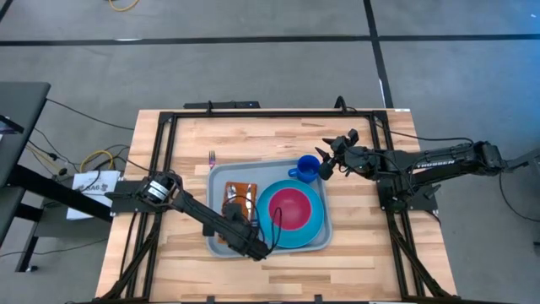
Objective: Set up tray
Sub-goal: Adjust the green spoon
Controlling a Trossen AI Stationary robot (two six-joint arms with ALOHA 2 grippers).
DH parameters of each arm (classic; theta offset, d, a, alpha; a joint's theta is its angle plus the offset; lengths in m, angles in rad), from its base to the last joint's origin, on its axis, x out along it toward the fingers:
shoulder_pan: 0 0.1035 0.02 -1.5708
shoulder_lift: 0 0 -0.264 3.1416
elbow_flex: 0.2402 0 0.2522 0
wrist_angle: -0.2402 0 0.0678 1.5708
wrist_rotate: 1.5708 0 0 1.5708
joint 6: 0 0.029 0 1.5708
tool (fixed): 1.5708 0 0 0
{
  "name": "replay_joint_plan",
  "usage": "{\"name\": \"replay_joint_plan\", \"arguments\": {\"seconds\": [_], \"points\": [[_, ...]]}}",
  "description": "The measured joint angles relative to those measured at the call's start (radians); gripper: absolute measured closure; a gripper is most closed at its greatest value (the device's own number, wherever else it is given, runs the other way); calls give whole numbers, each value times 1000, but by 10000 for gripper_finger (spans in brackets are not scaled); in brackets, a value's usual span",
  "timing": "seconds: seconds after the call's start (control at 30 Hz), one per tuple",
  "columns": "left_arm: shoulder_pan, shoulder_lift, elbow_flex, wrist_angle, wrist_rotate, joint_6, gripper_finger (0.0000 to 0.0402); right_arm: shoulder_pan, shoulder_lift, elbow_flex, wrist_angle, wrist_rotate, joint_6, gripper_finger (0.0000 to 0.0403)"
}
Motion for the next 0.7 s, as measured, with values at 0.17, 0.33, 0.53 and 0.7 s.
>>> {"name": "replay_joint_plan", "arguments": {"seconds": [0.17, 0.33, 0.53, 0.7], "points": [[-6, 0, 0, 4, -3, 79, 326, 0, 0, 0, 0, 0, 0, 226], [-7, -1, -10, 8, 0, 73, 313, 0, 0, 0, 0, 0, 0, 226], [-11, -2, -41, 35, 30, 77, 312, 0, 0, 0, 0, 0, 0, 226], [-11, -2, -41, 11, 28, 86, 311, 0, 0, 0, 0, 0, 0, 226]]}}
